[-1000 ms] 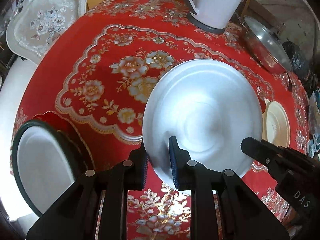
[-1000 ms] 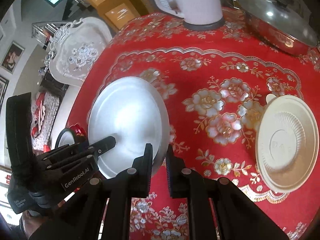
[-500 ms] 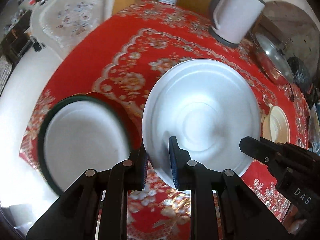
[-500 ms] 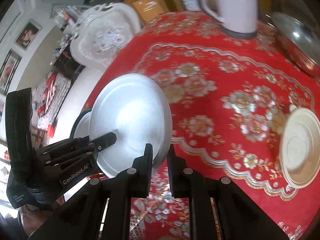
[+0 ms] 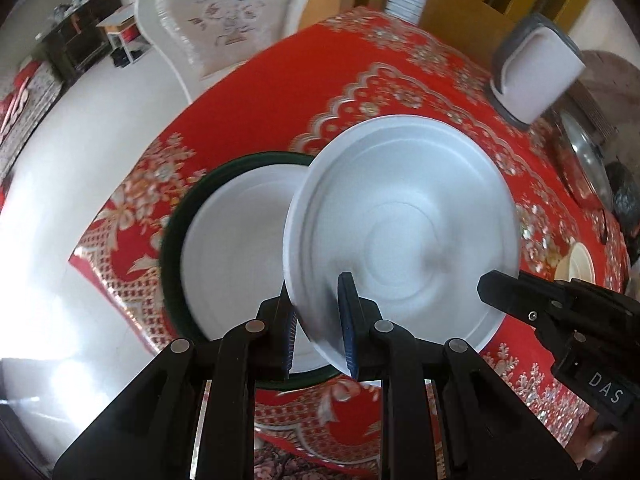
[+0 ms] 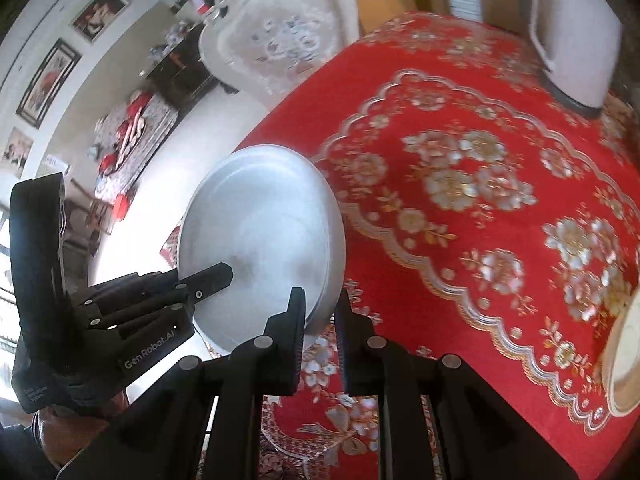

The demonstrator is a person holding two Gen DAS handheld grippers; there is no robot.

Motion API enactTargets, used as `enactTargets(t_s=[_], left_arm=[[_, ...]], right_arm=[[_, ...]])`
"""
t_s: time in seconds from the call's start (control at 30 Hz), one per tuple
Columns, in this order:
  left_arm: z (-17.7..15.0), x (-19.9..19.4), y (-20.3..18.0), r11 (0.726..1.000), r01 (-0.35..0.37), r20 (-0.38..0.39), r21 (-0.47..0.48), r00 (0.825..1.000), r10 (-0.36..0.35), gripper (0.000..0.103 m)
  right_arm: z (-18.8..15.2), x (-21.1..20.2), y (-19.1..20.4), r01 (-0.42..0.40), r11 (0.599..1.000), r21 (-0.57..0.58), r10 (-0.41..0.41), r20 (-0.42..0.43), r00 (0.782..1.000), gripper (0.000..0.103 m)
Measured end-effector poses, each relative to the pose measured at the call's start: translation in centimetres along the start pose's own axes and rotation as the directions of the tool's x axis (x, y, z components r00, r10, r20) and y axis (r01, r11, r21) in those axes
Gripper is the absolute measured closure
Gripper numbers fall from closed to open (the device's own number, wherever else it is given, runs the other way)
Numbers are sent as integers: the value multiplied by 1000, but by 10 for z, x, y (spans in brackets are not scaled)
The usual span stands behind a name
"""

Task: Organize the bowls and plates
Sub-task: 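Lower the small white plate into the stack held by the left tool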

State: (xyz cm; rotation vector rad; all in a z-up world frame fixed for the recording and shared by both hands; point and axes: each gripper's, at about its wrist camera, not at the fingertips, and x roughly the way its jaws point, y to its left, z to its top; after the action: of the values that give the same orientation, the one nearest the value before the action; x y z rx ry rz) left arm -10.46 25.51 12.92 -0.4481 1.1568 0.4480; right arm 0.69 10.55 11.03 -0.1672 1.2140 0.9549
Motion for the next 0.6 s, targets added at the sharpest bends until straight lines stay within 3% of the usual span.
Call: enactTargets(t_s=[0.6], left_arm=[[-17, 17, 68, 988, -37, -65, -148, 998, 28, 83]], right_arm=[[13, 55, 50, -37, 995, -92, 26, -116, 993, 88]])
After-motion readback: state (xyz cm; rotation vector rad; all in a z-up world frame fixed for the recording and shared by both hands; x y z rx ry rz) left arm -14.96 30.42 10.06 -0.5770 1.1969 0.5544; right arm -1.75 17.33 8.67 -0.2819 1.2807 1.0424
